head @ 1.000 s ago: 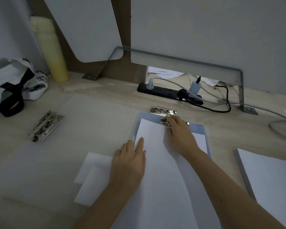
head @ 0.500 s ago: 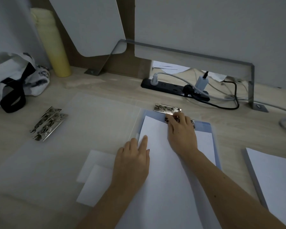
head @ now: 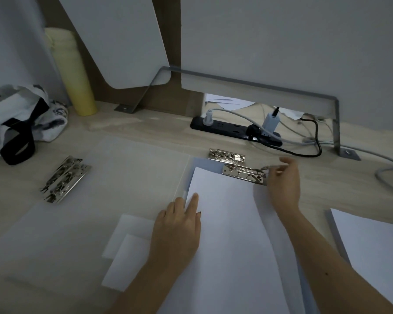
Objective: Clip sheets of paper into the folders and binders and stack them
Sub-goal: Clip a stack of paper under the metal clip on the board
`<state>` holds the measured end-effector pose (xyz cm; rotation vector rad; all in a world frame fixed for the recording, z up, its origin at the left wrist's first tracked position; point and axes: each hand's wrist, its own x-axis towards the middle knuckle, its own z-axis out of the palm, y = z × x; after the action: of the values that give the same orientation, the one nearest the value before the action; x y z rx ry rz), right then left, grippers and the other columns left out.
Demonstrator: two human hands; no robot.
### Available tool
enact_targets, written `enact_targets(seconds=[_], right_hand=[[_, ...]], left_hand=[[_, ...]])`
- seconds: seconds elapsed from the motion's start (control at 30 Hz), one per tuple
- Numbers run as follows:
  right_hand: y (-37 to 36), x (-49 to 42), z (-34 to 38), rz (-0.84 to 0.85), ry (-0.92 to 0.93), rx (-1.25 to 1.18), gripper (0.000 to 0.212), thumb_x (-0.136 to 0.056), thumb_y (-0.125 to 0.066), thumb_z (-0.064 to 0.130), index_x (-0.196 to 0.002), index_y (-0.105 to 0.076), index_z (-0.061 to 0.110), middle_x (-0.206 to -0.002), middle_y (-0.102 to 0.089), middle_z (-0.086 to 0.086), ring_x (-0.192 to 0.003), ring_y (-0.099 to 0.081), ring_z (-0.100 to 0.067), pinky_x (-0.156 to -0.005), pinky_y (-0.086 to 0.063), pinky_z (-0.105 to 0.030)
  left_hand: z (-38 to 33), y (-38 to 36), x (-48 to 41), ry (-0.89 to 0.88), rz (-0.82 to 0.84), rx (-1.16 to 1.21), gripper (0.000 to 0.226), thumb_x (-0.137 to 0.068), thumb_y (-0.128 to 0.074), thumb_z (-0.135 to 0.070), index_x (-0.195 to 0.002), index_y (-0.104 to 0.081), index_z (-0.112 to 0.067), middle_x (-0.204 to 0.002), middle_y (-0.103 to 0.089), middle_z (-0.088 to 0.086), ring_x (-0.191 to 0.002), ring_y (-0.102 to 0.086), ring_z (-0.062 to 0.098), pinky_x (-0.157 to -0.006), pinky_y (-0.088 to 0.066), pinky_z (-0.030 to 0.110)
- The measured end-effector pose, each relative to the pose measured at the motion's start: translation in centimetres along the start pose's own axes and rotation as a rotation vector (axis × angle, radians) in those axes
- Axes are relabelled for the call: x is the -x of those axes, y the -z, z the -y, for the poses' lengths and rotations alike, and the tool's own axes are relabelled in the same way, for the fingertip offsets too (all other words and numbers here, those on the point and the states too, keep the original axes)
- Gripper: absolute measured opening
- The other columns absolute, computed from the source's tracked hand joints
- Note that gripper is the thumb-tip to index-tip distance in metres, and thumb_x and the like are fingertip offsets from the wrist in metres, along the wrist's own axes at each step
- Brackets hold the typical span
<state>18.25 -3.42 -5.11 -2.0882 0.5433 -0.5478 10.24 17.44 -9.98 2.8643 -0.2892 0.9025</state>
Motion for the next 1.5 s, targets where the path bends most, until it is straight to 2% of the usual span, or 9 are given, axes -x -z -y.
enact_targets(seconds=[0.23, 0.37, 0.47, 0.73, 0.93, 1.1, 1.23, 1.37, 1.5], right_hand=[[7.0, 2.3, -1.6, 0.141, -0.129, 0.137, 0.034, -0.088, -0.046, 0.008, -0.121, -0.054, 0.005, -0.125, -0.053, -0.015, -0.09, -0.05, -0.022, -0.075, -0.039, -0.03], [9.2, 5.8, -1.7, 0.315, -0.239, 0.158, 0.026, -0.088, -0.044, 0.004, -0.095, -0.059, -0.016, -0.085, -0.055, -0.03, -0.079, -0.054, -0.039, -0.091, -0.045, -0.057], [9.9, 7.2, -1.5, 0.393, -0.302, 0.149, 0.034, -0.091, -0.043, 0.004, -0.111, -0.049, -0.024, -0.103, -0.056, -0.042, -0.095, -0.056, -0.051, -0.097, -0.04, -0.056], [9.9, 6.9, -0.5, 0.478, -0.607, 0.017, 0.019, -0.084, -0.051, 0.001, -0.066, -0.048, 0.003, -0.059, -0.046, -0.009, -0.052, -0.045, -0.021, -0.054, -0.046, -0.026], [9.1, 7.3, -1.3, 0.486, -0.55, 0.049, 0.014, -0.087, -0.051, 0.006, -0.073, -0.048, 0.003, -0.064, -0.043, -0.009, -0.055, -0.04, -0.019, -0.054, -0.034, -0.025], [8.7, 7.5, -1.9, 0.413, -0.445, 0.054, 0.025, -0.089, -0.048, 0.004, -0.094, -0.057, -0.018, -0.071, -0.044, -0.01, -0.067, -0.041, -0.022, -0.062, -0.035, -0.029], [8.7, 8.1, -1.9, 0.387, -0.381, -0.019, 0.022, -0.09, -0.048, 0.005, -0.068, -0.052, 0.006, -0.064, -0.045, -0.005, -0.059, -0.04, -0.016, -0.056, -0.032, -0.025], [8.3, 8.9, -2.6, 0.342, -0.392, -0.1, 0.015, -0.09, -0.047, 0.007, -0.081, -0.058, 0.001, -0.071, -0.049, -0.007, -0.067, -0.044, -0.018, -0.057, -0.033, -0.025], [7.8, 8.7, -2.7, 0.29, -0.376, -0.089, 0.015, -0.091, -0.047, 0.009, -0.089, -0.059, 0.001, -0.075, -0.052, -0.008, -0.074, -0.046, -0.021, -0.061, -0.036, -0.029]], left_hand=[[0.1, 0.2, 0.0, -0.015, 0.012, 0.016, 0.041, -0.083, -0.041, -0.027, -0.104, -0.072, -0.011, -0.065, -0.059, 0.006, -0.051, -0.057, 0.023, -0.046, -0.044, 0.026], [0.0, 0.4, -0.4, 0.007, 0.077, 0.015, 0.047, -0.079, -0.036, -0.029, -0.1, -0.073, -0.011, -0.063, -0.06, 0.008, -0.048, -0.058, 0.024, -0.044, -0.045, 0.023], [0.0, 0.6, -0.5, 0.005, 0.097, 0.016, 0.047, -0.079, -0.035, -0.029, -0.1, -0.073, -0.01, -0.062, -0.061, 0.009, -0.048, -0.059, 0.025, -0.042, -0.046, 0.026], [0.1, 1.0, -0.4, 0.022, 0.138, 0.061, 0.037, -0.079, -0.049, -0.027, -0.102, -0.071, -0.009, -0.063, -0.061, 0.008, -0.049, -0.06, 0.024, -0.043, -0.047, 0.026], [0.1, 1.0, -0.3, 0.034, 0.175, 0.1, 0.033, -0.073, -0.073, -0.016, -0.105, -0.07, -0.007, -0.066, -0.061, 0.01, -0.051, -0.059, 0.025, -0.045, -0.047, 0.029], [0.3, 1.0, -0.4, 0.009, 0.154, 0.105, 0.034, -0.072, -0.062, -0.014, -0.104, -0.071, -0.007, -0.061, -0.057, 0.006, -0.046, -0.055, 0.021, -0.042, -0.044, 0.026], [0.4, 1.4, 0.0, 0.024, 0.188, 0.168, 0.053, -0.058, -0.079, 0.003, -0.109, -0.068, -0.003, -0.061, -0.055, 0.005, -0.046, -0.052, 0.021, -0.043, -0.038, 0.023], [0.7, 1.3, 0.0, 0.107, 0.155, 0.303, 0.046, -0.071, -0.06, 0.002, -0.117, -0.064, -0.003, -0.064, -0.055, 0.004, -0.047, -0.035, 0.012, -0.044, -0.029, 0.023], [0.2, 1.6, -0.5, 0.178, 0.232, 0.391, 0.042, -0.094, -0.037, -0.012, -0.134, -0.049, -0.009, -0.085, -0.06, 0.01, -0.063, -0.052, 0.023, -0.057, -0.038, 0.031]])
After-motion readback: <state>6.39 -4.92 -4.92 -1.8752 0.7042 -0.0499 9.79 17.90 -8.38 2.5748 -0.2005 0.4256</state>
